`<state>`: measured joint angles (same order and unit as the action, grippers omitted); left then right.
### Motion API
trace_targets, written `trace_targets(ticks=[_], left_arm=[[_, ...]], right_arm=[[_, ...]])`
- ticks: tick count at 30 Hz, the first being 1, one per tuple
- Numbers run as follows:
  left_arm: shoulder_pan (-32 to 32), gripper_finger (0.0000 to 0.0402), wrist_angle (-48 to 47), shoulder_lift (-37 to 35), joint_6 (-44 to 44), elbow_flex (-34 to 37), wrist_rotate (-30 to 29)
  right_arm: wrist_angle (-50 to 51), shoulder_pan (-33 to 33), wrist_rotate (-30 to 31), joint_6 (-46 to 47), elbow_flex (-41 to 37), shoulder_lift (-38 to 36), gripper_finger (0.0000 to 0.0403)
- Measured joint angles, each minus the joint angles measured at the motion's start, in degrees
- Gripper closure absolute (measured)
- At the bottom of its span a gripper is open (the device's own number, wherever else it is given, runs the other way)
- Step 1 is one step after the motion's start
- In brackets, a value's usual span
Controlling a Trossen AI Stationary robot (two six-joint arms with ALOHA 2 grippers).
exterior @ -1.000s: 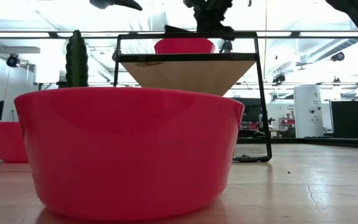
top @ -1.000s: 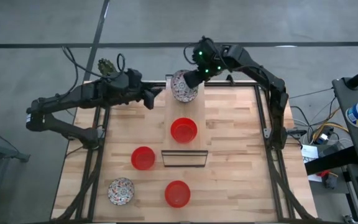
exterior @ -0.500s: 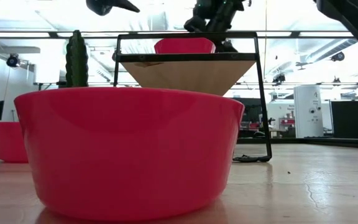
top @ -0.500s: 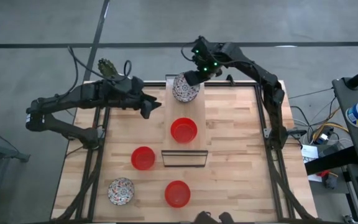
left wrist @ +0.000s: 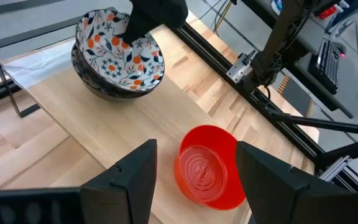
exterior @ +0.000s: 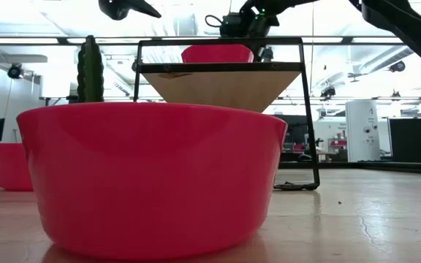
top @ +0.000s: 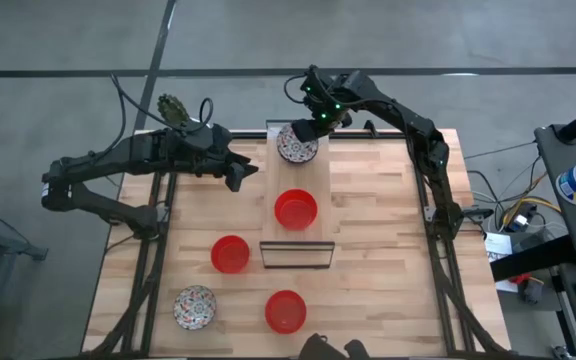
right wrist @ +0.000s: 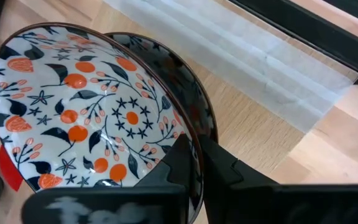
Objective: Pick & Place Mini bowls
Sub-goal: Stack the top white patterned bowl on top of the other white patterned bowl on the shelf
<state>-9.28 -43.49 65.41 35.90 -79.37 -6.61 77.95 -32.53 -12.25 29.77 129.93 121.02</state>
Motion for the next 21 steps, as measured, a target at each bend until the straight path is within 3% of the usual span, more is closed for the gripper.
trace_targets(ticks=[10, 21], left_arm=[[0.0, 0.0193, 0.0, 0.0, 0.0, 0.0, 0.1], [0.0, 0.0193, -3.3, 0.0, 0.2, 0.0, 3.1]], right_arm=[[0.1, -0.1, -0.5, 0.3, 0.0, 0.0, 0.0354], [0.0, 0.0, 0.0, -1.0, 0.0, 0.0, 0.0268]])
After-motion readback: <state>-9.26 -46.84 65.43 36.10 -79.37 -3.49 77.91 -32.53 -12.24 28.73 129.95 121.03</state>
